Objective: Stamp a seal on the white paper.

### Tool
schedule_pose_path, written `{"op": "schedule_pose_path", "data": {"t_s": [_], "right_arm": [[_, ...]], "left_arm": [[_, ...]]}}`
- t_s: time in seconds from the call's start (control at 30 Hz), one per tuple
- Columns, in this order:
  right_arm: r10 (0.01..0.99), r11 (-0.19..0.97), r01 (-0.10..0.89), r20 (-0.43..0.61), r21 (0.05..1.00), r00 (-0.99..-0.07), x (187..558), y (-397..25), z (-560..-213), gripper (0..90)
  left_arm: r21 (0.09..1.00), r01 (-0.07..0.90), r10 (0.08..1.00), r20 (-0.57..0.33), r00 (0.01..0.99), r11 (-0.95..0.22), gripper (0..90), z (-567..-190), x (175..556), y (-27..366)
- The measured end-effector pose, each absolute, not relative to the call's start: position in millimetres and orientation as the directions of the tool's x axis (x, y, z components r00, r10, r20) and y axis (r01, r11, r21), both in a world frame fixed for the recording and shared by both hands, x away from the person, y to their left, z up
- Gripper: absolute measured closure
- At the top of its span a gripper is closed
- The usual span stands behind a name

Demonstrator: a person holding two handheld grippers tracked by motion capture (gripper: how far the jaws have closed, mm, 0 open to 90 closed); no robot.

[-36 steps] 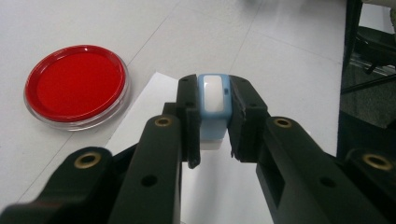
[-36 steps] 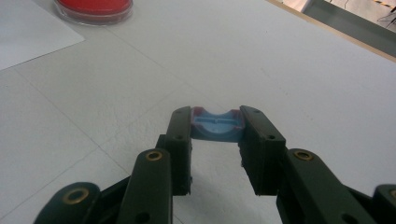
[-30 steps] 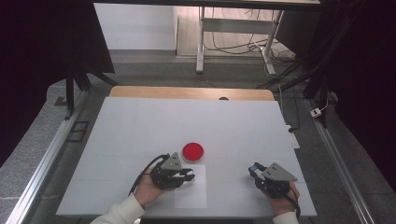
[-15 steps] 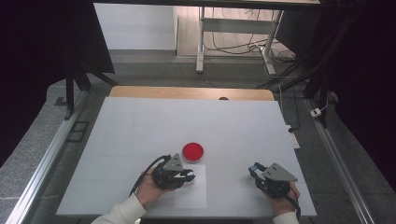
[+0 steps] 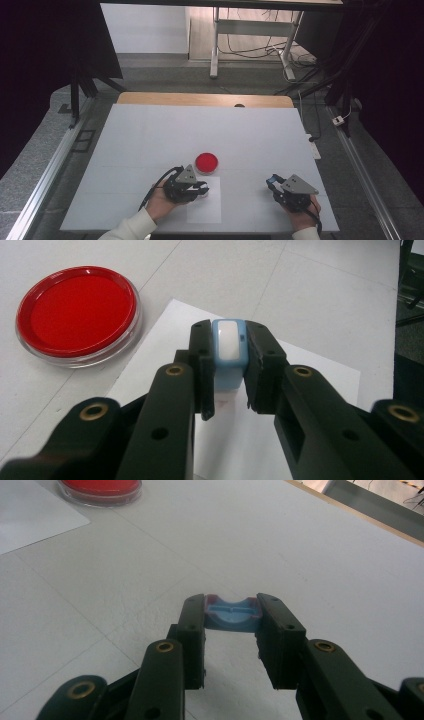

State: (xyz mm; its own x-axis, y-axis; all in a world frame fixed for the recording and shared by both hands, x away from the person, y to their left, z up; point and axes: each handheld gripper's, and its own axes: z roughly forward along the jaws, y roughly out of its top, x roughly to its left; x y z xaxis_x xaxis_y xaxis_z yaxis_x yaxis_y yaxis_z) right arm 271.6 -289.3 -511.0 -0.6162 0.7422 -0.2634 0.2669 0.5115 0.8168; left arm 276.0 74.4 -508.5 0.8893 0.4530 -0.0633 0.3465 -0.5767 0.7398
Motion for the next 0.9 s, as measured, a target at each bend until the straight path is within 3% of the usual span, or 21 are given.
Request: {"op": "schedule_pose_path", "data": {"t_s": [0.9], "right_arm": [[0.742, 0.512, 0.266, -0.264, 0.817, -0.616, 271.4, -289.2, -511.0, 65.1]], "left_arm": [[0.723, 0.336, 0.451, -0.038, 0.892, -0.604, 75.4, -509.9, 275.0, 70.7]]}}
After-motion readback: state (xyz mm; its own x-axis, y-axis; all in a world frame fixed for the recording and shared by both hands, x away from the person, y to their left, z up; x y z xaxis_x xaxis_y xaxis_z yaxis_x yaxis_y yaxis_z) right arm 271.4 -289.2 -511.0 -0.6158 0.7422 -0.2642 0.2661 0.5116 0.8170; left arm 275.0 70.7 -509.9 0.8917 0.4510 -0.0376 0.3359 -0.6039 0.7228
